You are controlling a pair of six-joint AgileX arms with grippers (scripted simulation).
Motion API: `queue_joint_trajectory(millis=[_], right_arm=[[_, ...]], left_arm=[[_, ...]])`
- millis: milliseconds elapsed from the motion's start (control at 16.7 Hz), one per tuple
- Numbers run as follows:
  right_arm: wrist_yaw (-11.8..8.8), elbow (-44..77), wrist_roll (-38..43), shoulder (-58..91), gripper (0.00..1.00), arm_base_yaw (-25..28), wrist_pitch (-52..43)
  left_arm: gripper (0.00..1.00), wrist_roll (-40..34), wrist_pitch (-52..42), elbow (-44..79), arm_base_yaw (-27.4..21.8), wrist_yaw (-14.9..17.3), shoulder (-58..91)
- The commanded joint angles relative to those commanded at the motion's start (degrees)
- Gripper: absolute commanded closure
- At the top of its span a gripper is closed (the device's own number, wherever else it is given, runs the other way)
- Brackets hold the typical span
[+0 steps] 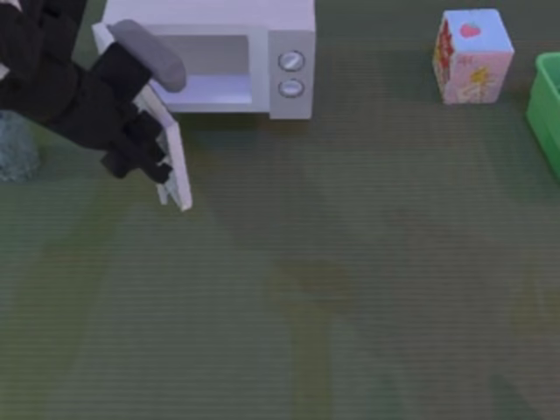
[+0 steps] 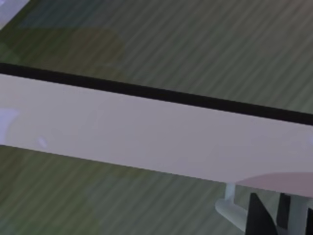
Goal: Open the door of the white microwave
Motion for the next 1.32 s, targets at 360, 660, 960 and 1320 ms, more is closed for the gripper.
queue_joint_trajectory(millis=[360,660,960,1320], right_arm=[[0.00,0.00,0.00,0.00,0.00,0.00,0.00],[0.00,0.00,0.00,0.00,0.00,0.00,0.00],[0.00,0.00,0.00,0.00,0.00,0.00,0.00],[0.00,0.00,0.00,0.00,0.00,0.00,0.00]], left_arm=[[1.00,0.00,0.00,0.00,0.00,0.00,0.00],[1.00,0.00,0.00,0.00,0.00,0.00,0.00],[1.00,0.00,0.00,0.00,0.00,0.00,0.00],[1.00,4.73,-1.75,0.25,1.71,1.79,0.12]])
